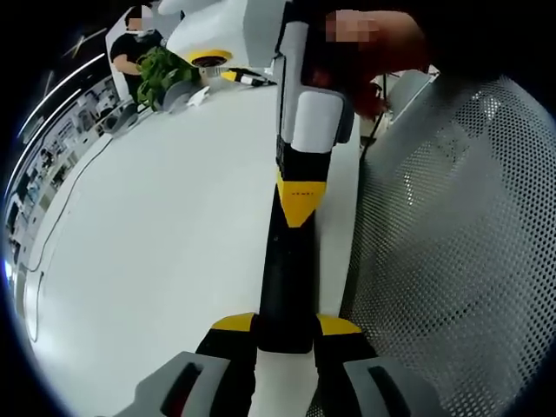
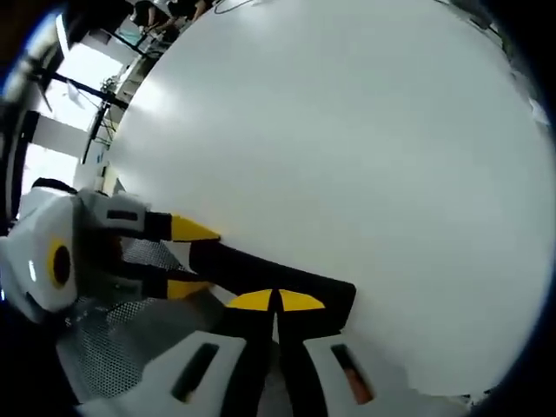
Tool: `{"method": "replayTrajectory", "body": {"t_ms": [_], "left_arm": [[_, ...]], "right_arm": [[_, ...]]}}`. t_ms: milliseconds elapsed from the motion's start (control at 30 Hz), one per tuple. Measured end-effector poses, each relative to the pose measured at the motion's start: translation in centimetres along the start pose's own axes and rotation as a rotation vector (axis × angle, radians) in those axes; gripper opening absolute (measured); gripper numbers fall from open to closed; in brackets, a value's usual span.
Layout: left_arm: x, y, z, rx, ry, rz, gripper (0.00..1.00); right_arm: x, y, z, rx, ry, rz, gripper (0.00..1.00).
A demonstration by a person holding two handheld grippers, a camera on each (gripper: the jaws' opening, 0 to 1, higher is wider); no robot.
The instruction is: Press the specified remote control buttons in sequence, fully releasing each button before pressing the next.
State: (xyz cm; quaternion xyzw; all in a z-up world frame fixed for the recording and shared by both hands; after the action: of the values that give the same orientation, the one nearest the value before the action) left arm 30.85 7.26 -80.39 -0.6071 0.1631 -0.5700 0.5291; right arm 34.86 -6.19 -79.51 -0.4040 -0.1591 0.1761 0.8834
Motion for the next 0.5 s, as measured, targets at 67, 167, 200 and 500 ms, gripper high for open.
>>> {"method": "replayTrajectory", "body": {"t_ms": [67, 167, 200, 500], "left_arm": [[-0.02, 0.0, 0.0, -0.001, -0.001, -0.002, 0.25], [-0.01, -0.01, -0.01, -0.002, 0.001, -0.003, 0.25], [0.01, 0.0, -0.01, -0.003, 0.002, -0.003, 0.25], [0.01, -0.02, 0.01, -0.004, 0.004, -0.006, 0.25]], "right_arm": [[0.0, -0.07, -0.09, 0.012, 0.026, -0.007, 0.0], [-0.02, 0.0, 0.0, 0.01, 0.018, -0.006, 0.0], [-0.04, 0.03, 0.08, 0.007, 0.015, -0.006, 0.0], [-0.07, -0.08, 0.23, -0.006, 0.024, -0.008, 0.0]]}}
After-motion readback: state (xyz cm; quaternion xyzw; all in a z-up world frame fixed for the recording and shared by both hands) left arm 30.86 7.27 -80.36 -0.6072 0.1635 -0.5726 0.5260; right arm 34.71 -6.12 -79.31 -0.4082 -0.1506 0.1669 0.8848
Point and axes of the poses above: the point that each gripper's makers call its tool centre point, and the gripper's own axes: y roughly forward along the fingers, z roughly to its left, x roughly out of its top, the point moved 8 cm from there along -y, roughly backward along the fingers, and after that the axes turned 14 degrees about x, right-handed, at the moved point
